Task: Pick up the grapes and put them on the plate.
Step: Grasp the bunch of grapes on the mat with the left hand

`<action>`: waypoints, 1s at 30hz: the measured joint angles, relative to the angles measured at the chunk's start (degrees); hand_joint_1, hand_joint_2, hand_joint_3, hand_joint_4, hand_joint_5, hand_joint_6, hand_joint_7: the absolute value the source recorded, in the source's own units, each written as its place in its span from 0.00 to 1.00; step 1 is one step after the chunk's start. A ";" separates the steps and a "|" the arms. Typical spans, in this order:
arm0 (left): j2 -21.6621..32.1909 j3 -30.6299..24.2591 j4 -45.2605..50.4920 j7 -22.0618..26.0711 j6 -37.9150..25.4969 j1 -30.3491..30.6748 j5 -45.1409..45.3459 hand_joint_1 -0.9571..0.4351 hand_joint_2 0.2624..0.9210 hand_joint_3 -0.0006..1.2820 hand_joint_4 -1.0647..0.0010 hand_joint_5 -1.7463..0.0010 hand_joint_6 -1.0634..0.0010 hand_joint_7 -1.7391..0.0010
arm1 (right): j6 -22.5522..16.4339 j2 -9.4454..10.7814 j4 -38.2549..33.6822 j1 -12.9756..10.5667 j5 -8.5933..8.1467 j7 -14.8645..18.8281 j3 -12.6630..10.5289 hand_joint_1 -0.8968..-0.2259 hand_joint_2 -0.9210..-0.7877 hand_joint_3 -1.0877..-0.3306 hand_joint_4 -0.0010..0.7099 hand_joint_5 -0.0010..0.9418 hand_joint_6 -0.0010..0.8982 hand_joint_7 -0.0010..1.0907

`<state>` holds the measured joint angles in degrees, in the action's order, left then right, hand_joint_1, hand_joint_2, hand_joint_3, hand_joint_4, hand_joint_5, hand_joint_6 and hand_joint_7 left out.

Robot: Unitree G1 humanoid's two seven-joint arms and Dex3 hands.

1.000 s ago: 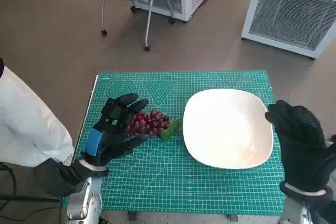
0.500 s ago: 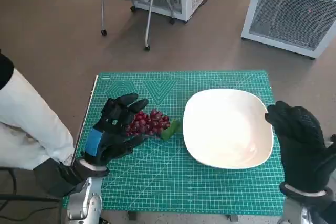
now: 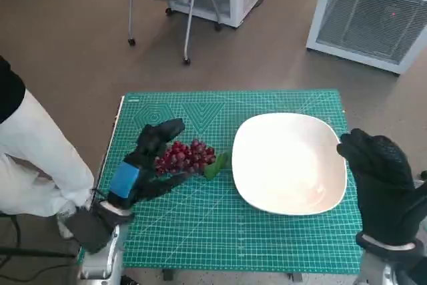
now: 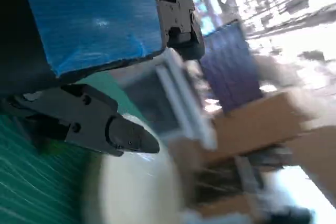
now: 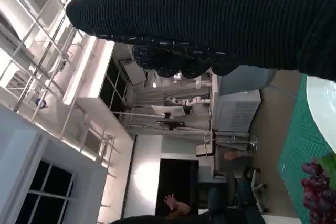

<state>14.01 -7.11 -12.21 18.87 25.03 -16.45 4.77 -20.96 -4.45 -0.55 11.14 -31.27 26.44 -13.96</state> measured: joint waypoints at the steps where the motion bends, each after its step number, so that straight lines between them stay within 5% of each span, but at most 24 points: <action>1: 0.59 0.29 0.60 -1.17 -0.05 0.00 2.50 0.38 0.95 0.00 0.88 0.99 0.89 0.88 | 0.00 0.00 0.00 0.00 0.00 0.00 0.00 0.78 0.00 0.75 0.71 0.54 0.31 0.80; 10: 4.26 3.83 6.23 -7.99 -2.64 -0.13 16.38 0.41 0.88 0.00 0.92 1.00 0.87 0.95 | 0.00 -0.01 -0.06 0.01 0.02 0.00 -0.05 0.78 0.00 0.75 0.71 0.54 0.31 0.80; 17: 6.47 10.17 8.22 -5.85 -16.04 -2.12 27.50 0.49 0.75 0.00 0.98 1.00 0.83 0.98 | 0.00 -0.01 -0.37 0.17 0.03 0.01 -0.10 0.78 0.00 0.75 0.71 0.54 0.31 0.80; 30: 6.14 19.02 7.68 -1.90 -32.74 -7.88 36.36 0.50 0.74 0.00 0.97 1.00 0.79 0.99 | -0.11 -0.01 -1.09 0.48 0.06 0.02 -0.30 0.78 0.00 0.75 0.71 0.54 0.31 0.80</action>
<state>20.15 11.90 -4.54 16.97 -7.72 -24.34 41.12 -21.07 -4.46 -1.64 11.62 -31.22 26.46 -14.26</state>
